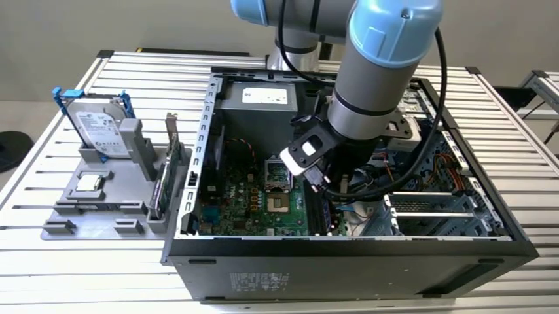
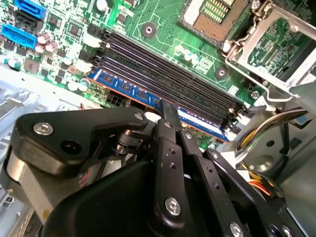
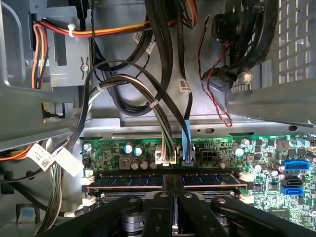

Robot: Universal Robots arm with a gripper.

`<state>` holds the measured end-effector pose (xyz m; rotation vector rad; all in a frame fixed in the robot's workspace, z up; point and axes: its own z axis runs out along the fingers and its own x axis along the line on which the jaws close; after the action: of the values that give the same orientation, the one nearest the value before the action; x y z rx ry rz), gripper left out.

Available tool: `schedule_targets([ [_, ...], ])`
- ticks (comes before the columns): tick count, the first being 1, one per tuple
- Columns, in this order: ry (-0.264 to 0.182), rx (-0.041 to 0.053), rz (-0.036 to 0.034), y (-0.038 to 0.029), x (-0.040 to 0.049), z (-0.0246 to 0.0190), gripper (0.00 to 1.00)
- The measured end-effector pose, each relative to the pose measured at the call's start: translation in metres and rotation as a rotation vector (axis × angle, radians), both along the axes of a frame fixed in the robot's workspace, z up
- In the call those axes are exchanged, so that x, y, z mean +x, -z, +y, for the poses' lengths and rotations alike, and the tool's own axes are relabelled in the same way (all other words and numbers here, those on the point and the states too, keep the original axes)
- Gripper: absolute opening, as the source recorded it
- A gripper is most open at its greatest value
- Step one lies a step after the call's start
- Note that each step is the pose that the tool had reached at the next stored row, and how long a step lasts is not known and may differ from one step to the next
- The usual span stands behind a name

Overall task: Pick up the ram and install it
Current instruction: 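Press down the ram until it locks into place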

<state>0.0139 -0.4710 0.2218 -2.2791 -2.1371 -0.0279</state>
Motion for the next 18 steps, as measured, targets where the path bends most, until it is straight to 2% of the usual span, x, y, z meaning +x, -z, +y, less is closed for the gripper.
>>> schedule_targets([
  [4, 0.000, 0.0018, -0.0005, 0.0011, 0.0001, 0.0002, 0.00],
  [7, 0.000, 0.0005, 0.0000, 0.0048, 0.0000, 0.0001, 0.00],
  [10, 0.000, 0.0003, 0.0014, 0.0026, 0.0000, 0.0004, 0.00],
  [12, 0.000, 0.0053, 0.0020, -0.0021, 0.0001, 0.0007, 0.00],
  [14, 0.000, 0.0020, 0.0037, -0.0118, 0.0001, 0.0002, 0.00],
  [18, 0.000, 0.0021, 0.0042, -0.0299, 0.0001, 0.0002, 0.00],
])
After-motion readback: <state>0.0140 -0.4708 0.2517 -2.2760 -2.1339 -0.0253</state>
